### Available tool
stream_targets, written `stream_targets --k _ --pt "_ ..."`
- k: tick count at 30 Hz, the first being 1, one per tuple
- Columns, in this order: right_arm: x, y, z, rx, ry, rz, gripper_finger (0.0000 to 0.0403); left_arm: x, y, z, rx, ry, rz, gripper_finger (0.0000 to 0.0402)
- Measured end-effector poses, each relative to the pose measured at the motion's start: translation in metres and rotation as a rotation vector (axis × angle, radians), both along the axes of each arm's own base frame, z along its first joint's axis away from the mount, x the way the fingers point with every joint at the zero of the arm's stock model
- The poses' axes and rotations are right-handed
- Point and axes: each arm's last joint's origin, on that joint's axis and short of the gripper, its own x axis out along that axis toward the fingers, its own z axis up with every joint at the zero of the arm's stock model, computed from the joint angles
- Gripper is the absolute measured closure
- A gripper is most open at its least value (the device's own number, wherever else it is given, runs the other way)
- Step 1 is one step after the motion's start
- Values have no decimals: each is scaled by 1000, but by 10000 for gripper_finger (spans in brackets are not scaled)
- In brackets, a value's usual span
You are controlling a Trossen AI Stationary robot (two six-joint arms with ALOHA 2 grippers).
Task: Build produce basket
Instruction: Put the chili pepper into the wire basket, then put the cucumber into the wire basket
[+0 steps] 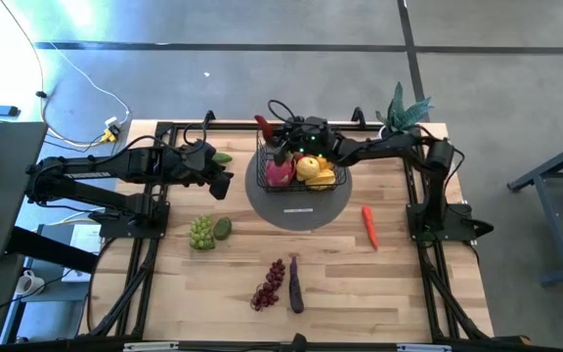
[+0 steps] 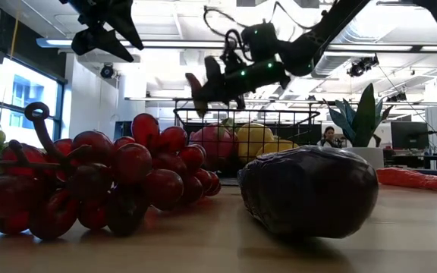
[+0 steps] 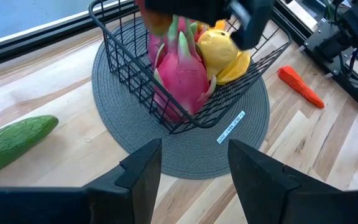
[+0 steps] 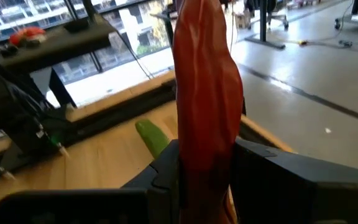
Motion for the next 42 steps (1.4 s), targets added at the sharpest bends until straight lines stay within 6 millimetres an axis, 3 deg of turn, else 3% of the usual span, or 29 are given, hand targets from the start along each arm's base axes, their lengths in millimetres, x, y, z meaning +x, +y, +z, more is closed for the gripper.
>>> stream_targets --k 8,20,29,42 --pt "3 -3 -15 1 34 -52 325 0 0 0 0 0 0 227" --pt "1 -5 -20 8 82 -120 236 0 0 0 0 0 -1 227" --pt "1 -4 -20 29 81 -138 223 0 0 0 18 14 -24 227" --pt "-18 22 23 159 131 -133 222 0 0 0 147 105 -154 227"
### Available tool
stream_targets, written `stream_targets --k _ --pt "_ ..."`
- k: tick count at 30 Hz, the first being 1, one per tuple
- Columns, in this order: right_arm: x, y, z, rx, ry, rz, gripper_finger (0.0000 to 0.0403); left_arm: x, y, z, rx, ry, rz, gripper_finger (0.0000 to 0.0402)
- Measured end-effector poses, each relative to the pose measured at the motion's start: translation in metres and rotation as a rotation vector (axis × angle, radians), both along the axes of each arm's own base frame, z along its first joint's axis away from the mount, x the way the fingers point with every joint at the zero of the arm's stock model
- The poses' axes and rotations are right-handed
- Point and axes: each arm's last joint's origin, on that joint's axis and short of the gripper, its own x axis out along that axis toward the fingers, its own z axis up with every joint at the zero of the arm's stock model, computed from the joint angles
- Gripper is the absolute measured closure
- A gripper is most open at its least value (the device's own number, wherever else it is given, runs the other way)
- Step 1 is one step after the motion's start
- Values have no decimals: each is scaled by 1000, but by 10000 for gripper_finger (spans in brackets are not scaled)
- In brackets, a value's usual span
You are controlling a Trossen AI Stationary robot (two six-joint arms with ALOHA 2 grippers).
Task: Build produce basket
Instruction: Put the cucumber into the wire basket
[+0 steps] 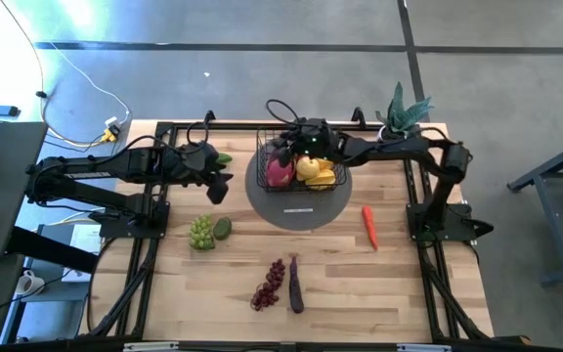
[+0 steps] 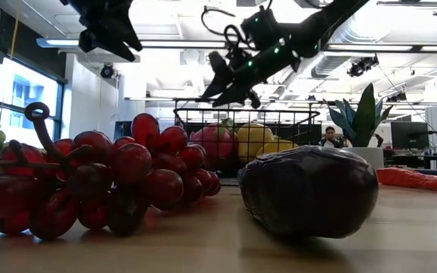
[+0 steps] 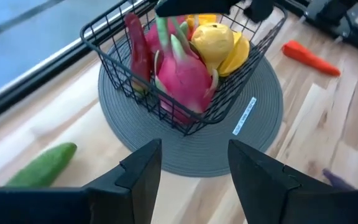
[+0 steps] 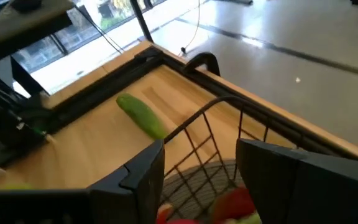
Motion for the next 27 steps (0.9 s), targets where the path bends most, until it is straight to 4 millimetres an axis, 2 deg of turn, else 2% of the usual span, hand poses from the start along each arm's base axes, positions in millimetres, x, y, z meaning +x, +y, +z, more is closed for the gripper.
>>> stream_targets --k 5,13,19,27 --pt "-7 15 17 50 -12 -20 222 0 0 0 45 30 -40 227" --pt "-20 49 39 38 40 -87 222 -3 7 -1 50 68 -78 226" --pt "-30 71 52 41 55 -132 222 -14 25 -6 49 161 -84 201" --pt "-40 92 65 36 40 -154 222 -31 52 -8 73 238 -34 162"
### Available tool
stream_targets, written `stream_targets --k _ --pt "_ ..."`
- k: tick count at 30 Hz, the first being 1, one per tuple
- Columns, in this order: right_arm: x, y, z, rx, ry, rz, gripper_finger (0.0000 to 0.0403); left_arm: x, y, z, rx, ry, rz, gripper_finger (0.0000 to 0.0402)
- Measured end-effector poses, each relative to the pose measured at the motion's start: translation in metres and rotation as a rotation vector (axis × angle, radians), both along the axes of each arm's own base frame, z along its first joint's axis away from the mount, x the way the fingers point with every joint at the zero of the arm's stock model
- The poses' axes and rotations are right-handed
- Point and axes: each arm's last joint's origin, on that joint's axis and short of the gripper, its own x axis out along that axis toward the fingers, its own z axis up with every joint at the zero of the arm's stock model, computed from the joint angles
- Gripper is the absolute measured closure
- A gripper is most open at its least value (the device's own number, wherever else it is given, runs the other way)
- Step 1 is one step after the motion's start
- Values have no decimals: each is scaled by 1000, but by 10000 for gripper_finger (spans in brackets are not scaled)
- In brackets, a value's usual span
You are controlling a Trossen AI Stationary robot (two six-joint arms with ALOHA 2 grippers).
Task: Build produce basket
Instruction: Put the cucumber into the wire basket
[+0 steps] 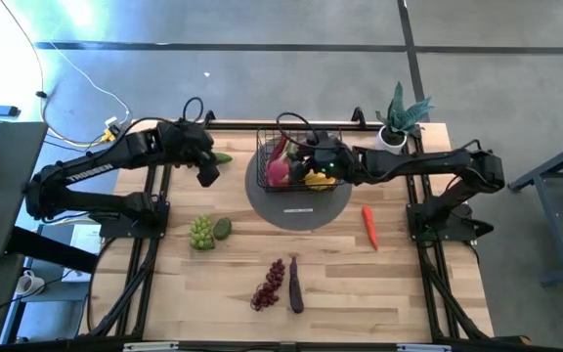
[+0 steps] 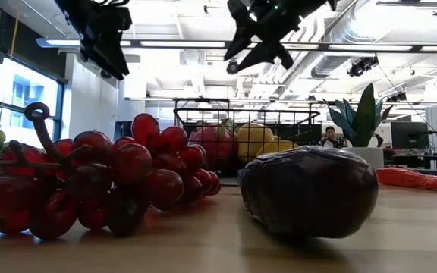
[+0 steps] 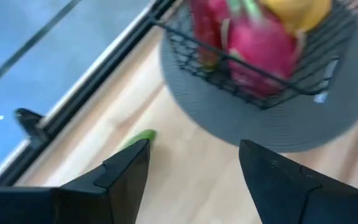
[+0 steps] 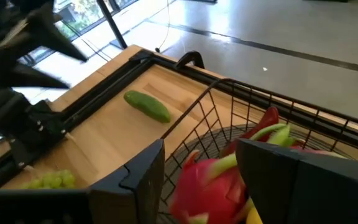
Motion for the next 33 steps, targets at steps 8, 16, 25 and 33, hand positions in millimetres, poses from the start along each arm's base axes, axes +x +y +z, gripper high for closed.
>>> stream_targets --k 8,16,25,33 --pt "-16 3 16 -6 -11 -2 222 -9 24 -9 11 121 -37 161" --pt "-31 5 33 -48 -23 16 222 -9 50 -36 -115 281 -81 161" --pt "-35 5 35 -48 -6 21 222 2 73 -66 -184 420 -201 161" --pt "-36 5 34 -42 1 25 222 15 87 -82 -120 465 -332 161"
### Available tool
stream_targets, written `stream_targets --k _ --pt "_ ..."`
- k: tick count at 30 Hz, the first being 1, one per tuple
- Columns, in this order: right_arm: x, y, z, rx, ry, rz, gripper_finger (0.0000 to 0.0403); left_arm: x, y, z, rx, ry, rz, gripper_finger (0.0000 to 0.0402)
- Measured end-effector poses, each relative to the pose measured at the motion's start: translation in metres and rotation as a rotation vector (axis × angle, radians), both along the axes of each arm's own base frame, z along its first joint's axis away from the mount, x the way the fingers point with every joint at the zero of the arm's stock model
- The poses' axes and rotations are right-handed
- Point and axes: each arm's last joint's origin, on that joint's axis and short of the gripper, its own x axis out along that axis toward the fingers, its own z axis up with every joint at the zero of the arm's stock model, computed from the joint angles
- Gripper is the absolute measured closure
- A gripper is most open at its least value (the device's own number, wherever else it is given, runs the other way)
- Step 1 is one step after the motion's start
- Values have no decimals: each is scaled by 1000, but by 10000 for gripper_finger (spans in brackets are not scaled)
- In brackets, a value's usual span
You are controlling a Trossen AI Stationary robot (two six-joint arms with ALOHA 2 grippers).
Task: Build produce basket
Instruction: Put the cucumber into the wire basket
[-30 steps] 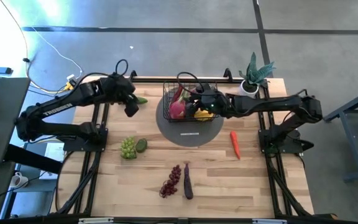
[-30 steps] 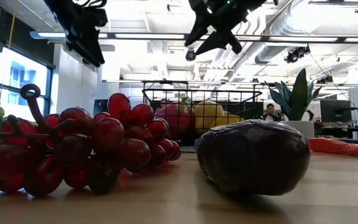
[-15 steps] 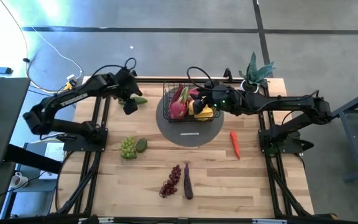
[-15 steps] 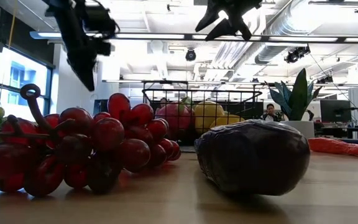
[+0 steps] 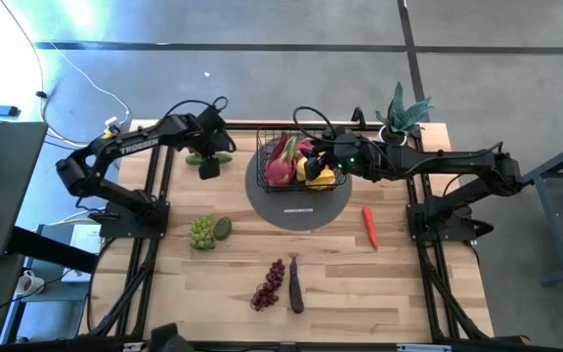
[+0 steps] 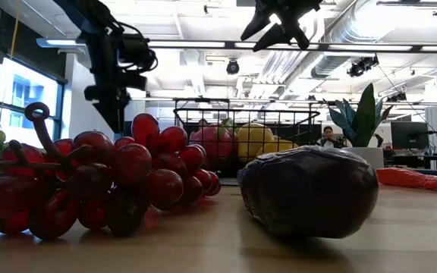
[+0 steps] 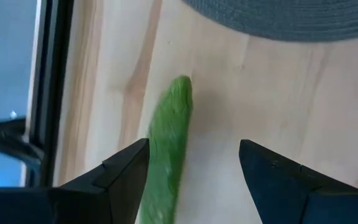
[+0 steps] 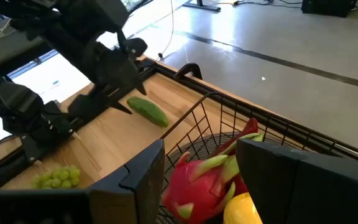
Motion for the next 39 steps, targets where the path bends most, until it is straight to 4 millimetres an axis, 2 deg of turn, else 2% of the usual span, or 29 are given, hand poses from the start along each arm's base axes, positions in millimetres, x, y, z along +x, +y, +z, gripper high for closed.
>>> stream_targets --k 7,14,33,36,39 --pt "0 1 0 6 3 19 222 6 9 -20 -31 77 -68 161" --pt "-1 1 -4 19 44 33 222 10 19 -38 8 199 -72 161" --pt "-2 1 -5 24 61 34 222 21 33 -78 -24 264 -41 161" --pt "-2 1 -5 28 58 32 222 22 34 -80 -25 267 -41 170" --pt "-2 1 -6 28 58 32 222 22 36 -81 -13 257 -37 198"
